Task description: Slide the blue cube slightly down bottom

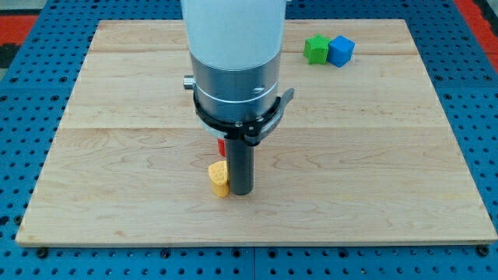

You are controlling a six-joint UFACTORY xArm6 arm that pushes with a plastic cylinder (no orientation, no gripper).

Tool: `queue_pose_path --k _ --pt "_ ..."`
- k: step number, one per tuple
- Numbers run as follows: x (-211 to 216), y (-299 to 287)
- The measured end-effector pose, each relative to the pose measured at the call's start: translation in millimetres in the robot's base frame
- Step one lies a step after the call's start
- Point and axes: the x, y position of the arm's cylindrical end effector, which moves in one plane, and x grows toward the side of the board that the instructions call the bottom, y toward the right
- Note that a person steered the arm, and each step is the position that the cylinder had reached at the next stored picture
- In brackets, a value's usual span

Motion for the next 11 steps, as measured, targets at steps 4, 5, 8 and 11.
queue_pose_path --k 4,5,8,11 --pt "-235.9 290.6" --pt "-266.9 277.7" --pt "-296.5 182.2" --pt "-237.2 152.4"
